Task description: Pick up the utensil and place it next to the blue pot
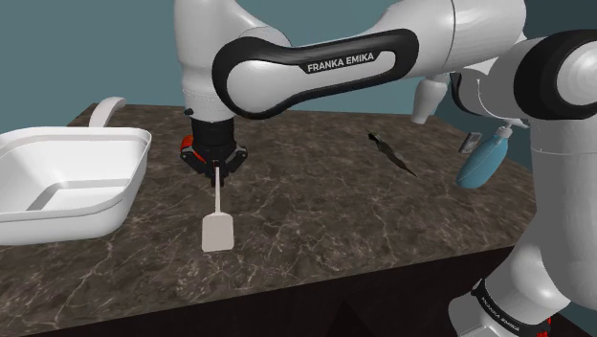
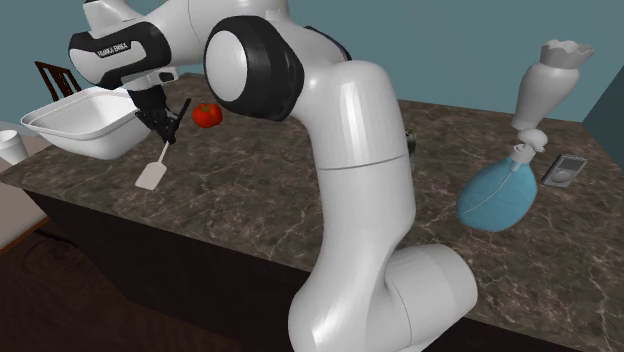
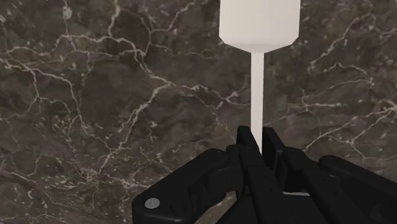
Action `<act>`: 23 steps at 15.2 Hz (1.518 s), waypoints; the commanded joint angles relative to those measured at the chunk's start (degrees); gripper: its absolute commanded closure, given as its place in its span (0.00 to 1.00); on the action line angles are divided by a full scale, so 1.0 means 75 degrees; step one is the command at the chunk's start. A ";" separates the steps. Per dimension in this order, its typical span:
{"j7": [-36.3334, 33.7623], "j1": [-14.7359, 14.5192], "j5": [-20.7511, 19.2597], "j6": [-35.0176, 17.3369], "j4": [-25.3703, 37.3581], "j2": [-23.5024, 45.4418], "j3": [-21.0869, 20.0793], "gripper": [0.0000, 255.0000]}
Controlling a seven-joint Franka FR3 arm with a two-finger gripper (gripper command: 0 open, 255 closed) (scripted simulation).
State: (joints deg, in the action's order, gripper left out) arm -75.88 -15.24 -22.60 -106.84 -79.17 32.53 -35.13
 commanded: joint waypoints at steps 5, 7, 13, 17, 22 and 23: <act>-0.0111 0.0036 -0.0107 -0.0520 -0.0425 0.0125 0.0061 1.00; -0.0150 0.0039 -0.0152 -0.0686 -0.0544 0.0183 0.0088 1.00; -0.0289 0.0022 -0.0326 -0.1225 -0.0883 0.0424 0.0197 1.00; -0.0289 0.0022 -0.0326 -0.1225 -0.0883 0.0424 0.0197 1.00; -0.0288 0.0022 -0.0326 -0.1223 -0.0881 0.0424 0.0197 0.00; -0.0288 0.0022 -0.0326 -0.1223 -0.0881 0.0424 0.0197 0.00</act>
State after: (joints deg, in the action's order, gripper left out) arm -78.04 -15.07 -25.04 -116.01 -85.78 35.71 -33.66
